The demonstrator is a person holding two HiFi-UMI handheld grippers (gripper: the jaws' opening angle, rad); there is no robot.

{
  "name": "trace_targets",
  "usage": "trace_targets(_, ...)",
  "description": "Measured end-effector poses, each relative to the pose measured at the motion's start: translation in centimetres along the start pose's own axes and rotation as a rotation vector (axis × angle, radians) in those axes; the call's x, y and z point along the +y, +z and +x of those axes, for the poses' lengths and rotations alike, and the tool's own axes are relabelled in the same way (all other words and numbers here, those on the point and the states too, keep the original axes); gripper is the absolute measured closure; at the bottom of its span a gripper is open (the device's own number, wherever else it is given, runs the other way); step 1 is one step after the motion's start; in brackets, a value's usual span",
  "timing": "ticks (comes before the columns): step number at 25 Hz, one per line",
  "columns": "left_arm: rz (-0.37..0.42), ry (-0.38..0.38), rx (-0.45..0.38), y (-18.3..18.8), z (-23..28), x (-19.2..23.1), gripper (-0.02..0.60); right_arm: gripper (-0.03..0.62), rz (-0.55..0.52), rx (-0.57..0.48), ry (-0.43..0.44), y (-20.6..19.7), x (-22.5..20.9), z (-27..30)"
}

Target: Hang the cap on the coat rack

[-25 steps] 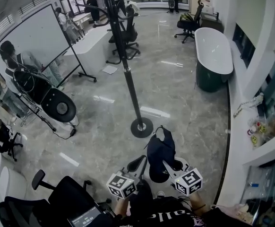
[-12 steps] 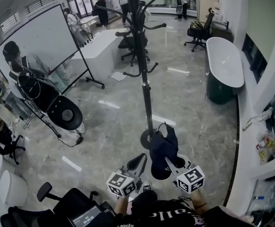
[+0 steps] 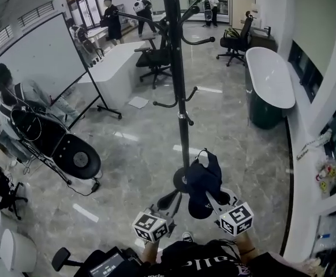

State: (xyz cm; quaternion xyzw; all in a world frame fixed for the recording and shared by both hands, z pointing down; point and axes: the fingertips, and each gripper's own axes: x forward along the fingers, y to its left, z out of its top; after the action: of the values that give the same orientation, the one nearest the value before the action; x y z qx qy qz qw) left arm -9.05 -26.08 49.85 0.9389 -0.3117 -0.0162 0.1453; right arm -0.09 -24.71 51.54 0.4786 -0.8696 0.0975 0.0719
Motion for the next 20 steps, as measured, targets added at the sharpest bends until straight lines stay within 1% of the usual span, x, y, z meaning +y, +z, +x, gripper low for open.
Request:
trace_targets(4,-0.027,-0.029,0.018,-0.6,0.7,1.6,0.577,0.556,-0.009,-0.015,-0.042,1.4,-1.3,0.9)
trace_targets(9,-0.046,-0.06,0.016,-0.7,2.2,2.1,0.577,0.556,-0.066,-0.067,-0.082,5.2,-4.3,0.9)
trace_targets(14,-0.067,-0.054,0.013,-0.7,3.0,2.7,0.578,0.556,-0.191,-0.143,-0.089,11.3,-7.6,1.1)
trace_targets(20,-0.069,-0.008,-0.006,0.9,4.1,5.4,0.577,0.556,-0.309,-0.254,-0.078,19.1,-10.6,3.1)
